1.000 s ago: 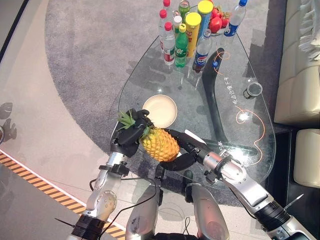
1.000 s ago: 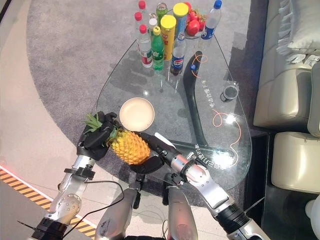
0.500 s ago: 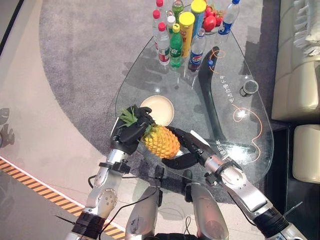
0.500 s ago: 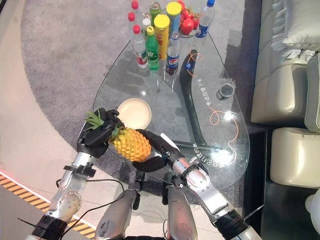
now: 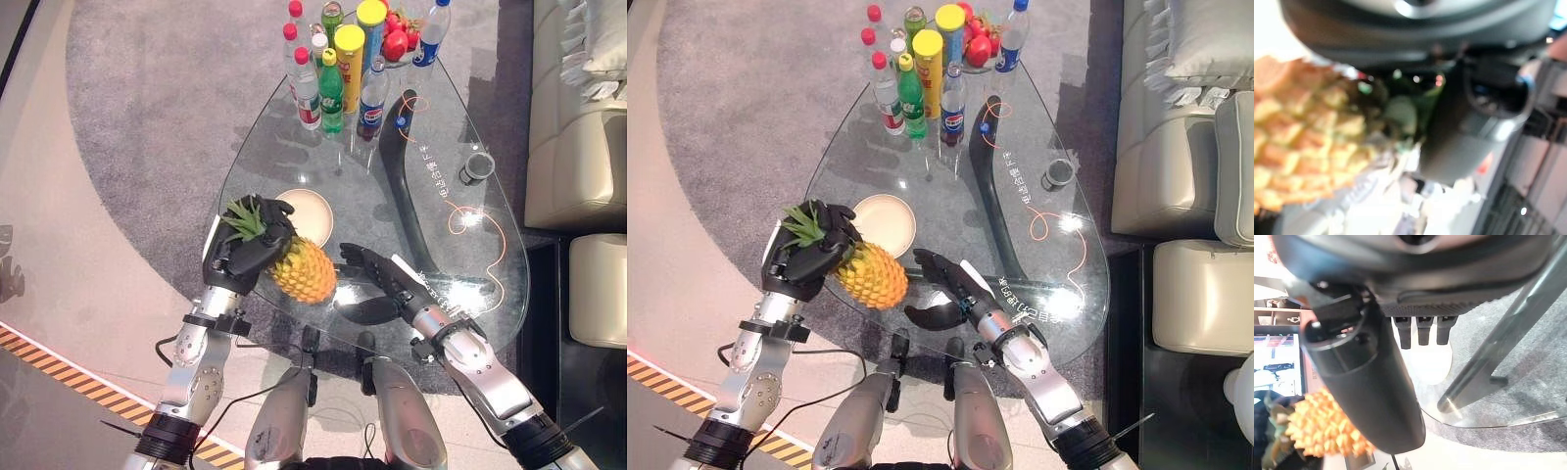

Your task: Pick up the fruit to the plate

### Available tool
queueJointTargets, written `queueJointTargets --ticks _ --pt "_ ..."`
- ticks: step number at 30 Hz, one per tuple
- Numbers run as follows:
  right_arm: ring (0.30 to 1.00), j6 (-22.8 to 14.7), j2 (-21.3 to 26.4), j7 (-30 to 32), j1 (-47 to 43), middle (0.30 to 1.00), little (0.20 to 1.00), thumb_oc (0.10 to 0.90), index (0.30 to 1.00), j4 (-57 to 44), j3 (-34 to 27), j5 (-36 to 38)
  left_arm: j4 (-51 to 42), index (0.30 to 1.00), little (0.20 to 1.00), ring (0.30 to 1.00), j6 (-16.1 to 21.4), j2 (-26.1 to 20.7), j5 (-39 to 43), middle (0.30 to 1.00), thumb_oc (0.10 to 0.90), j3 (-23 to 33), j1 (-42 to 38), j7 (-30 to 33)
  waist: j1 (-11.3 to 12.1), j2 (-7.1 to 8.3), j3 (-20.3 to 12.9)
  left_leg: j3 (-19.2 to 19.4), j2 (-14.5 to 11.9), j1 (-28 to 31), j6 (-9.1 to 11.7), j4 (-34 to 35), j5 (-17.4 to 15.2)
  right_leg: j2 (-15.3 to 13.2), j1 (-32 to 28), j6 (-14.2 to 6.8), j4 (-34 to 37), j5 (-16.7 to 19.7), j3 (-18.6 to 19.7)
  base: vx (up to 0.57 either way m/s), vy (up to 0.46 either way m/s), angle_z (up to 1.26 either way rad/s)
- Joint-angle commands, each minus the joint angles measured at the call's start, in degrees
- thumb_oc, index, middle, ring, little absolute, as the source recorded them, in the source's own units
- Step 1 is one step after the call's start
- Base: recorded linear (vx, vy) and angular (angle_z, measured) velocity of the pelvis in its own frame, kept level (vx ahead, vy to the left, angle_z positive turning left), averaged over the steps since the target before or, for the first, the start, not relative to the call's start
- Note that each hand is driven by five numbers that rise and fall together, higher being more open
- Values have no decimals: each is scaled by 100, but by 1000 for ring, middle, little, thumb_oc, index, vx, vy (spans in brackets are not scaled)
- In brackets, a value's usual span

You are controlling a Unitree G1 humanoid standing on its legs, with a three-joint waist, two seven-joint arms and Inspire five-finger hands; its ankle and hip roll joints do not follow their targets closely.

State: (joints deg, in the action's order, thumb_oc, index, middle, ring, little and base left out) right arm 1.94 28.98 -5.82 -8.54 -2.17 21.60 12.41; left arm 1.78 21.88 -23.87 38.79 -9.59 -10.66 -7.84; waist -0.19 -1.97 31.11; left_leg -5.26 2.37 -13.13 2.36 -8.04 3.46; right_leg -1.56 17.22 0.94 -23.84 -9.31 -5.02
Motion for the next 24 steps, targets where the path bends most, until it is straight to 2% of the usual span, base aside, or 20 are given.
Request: queueJointTargets --ticks 1,4,7,19,21,24 --pt "900 -333 -127 43 -349 900 900 800 900 -320 182 123 -890 300 200 300 966 -179 -463 300 100 329 -557 197 -95 184 -376 222 240 -153 -138 -847 -527 53 -386 -176 821 569 335 11 33 -4" --pt "900 -293 -121 28 -413 900 900 800 900 -258 228 134 -784 300 200 300 1047 -227 -750 300 100 313 -688 483 -124 187 -367 247 232 -178 -140 -874 -532 55 -347 -178 790 572 365 13 39 -4" --pt "900 -233 -82 14 -553 900 900 800 900 -148 311 202 -494 300 200 300 1141 -360 -1277 300 100 260 -968 1028 -175 197 -341 283 224 -239 -137 -921 -530 47 -266 -185 747 586 419 5 52 -2" --pt "900 -2 -93 -54 -937 900 900 800 900 32 530 324 283 300 200 300 1663 -427 -1518 300 100 271 -1481 1753 -250 234 -225 363 234 -455 -129 -1094 -554 36 -19 -193 635 627 541 -1 46 -4" --pt "900 134 -153 -111 -1112 900 900 800 900 86 630 335 535 300 200 300 1873 -401 -1795 300 100 261 -1724 2193 -270 254 -136 388 235 -586 -130 -1189 -563 40 136 -194 540 637 587 -28 68 -1" --pt "900 247 -188 -124 -1244 900 900 800 900 136 726 452 755 300 200 300 1985 -405 -2107 300 100 246 -1950 2616 -287 276 -132 416 239 -749 -129 -1240 -558 49 316 -192 491 654 618 -16 49 -5"
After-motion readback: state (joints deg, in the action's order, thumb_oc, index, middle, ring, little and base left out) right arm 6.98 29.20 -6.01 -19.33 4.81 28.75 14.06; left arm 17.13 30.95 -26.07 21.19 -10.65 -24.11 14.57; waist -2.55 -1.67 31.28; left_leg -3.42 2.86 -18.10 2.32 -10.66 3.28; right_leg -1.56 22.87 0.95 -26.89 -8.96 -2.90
